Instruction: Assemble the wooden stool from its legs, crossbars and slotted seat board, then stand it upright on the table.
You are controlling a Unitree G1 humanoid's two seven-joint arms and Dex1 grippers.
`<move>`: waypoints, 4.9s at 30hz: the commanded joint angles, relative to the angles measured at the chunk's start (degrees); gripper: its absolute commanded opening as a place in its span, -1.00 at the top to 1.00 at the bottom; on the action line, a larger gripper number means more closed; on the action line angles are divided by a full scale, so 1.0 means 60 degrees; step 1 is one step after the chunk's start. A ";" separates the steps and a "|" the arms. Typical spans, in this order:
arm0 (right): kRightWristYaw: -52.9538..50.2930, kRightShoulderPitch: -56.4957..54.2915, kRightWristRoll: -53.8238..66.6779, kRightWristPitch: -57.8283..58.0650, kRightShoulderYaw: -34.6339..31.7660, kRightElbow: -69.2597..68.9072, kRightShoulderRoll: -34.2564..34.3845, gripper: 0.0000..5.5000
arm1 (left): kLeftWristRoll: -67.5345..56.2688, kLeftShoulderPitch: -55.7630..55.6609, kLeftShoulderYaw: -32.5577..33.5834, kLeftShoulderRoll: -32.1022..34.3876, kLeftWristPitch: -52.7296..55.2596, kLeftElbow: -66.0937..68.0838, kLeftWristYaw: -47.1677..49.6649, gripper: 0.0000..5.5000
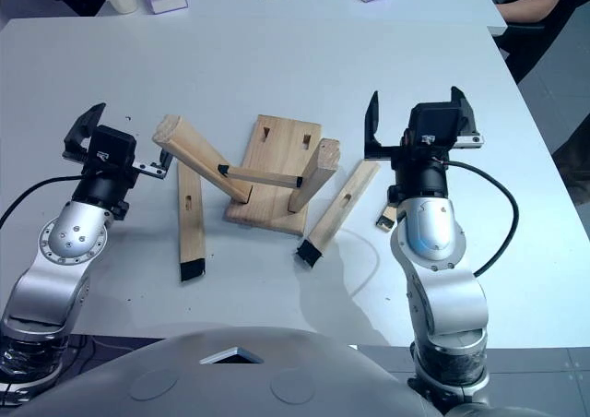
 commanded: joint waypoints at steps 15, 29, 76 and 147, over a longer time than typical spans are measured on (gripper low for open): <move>0.0456 -0.1084 -0.1546 -0.0064 0.1078 0.1976 0.1649 -0.92 | 0.1714 -0.0817 -0.1070 -0.0920 -0.0168 0.0186 -0.1426 -0.95; 0.3449 -0.0115 -0.0699 -0.0680 0.0141 0.3280 0.0404 -0.92 | 0.0966 0.0050 -0.0474 -0.1244 -0.1654 0.1858 -0.2652 -0.95; 0.7937 0.1361 -0.0477 -0.3647 -0.0055 0.6444 -0.3586 1.00 | 0.2144 0.0890 -0.0478 0.0217 -0.3976 0.7268 -0.3713 -0.96; 0.8946 -0.0878 -0.0781 -0.3132 0.1500 0.6894 -0.3033 1.00 | 0.0430 -0.3512 -0.1721 -0.1606 -0.0882 0.3889 -0.6281 -0.96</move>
